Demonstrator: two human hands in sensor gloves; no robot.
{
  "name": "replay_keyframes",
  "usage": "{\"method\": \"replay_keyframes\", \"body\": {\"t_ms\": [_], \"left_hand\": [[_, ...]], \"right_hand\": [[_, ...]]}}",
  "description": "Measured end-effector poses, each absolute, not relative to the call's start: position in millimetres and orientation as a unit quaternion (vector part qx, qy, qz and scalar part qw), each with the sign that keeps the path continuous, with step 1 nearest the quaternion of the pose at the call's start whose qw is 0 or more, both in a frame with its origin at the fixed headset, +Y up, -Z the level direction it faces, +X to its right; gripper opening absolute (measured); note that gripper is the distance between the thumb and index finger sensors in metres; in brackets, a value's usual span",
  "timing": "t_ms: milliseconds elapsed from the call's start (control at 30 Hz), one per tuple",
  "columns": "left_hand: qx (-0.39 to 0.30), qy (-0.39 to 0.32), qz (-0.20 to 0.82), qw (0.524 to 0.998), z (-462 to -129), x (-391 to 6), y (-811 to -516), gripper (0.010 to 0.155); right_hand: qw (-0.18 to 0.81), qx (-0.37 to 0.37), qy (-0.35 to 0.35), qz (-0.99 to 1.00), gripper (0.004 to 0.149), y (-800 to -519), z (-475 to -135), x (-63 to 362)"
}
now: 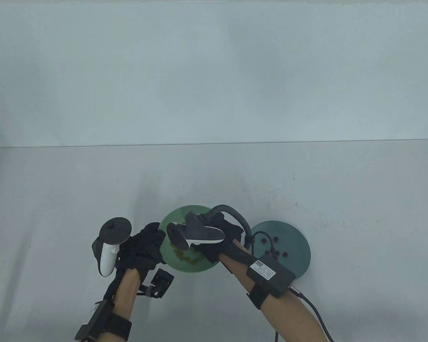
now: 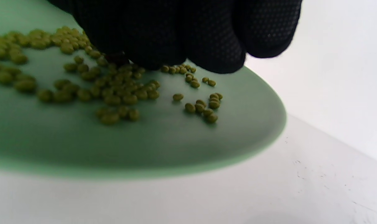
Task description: Pick cranberries with hand pinch into plate
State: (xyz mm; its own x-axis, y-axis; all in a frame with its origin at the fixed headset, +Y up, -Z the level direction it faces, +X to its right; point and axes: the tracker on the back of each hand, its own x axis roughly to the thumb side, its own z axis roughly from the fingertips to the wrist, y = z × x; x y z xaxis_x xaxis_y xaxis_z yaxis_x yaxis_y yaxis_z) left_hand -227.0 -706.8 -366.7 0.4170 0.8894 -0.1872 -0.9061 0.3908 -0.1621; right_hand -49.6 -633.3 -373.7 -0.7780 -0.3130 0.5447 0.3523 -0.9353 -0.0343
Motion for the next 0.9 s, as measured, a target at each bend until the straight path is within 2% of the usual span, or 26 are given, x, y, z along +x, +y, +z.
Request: {"method": "replay_keyframes", "body": {"t_ms": [333, 633, 900], "left_hand": [[-0.119, 0.034, 0.541, 0.832, -366.9, -227.2, -706.1, 0.051], [-0.121, 0.031, 0.540, 0.832, -366.5, -226.4, -706.1, 0.051], [-0.116, 0.035, 0.525, 0.843, -365.8, -225.5, -706.1, 0.051]], "right_hand": [[0.185, -0.287, -0.022, -0.940, 0.046, -636.5, -372.7, -51.9], [0.166, -0.295, -0.062, -0.939, 0.047, -636.2, -374.5, -53.6], [0.154, -0.300, -0.063, -0.939, 0.048, -636.9, -374.8, -52.3]]}}
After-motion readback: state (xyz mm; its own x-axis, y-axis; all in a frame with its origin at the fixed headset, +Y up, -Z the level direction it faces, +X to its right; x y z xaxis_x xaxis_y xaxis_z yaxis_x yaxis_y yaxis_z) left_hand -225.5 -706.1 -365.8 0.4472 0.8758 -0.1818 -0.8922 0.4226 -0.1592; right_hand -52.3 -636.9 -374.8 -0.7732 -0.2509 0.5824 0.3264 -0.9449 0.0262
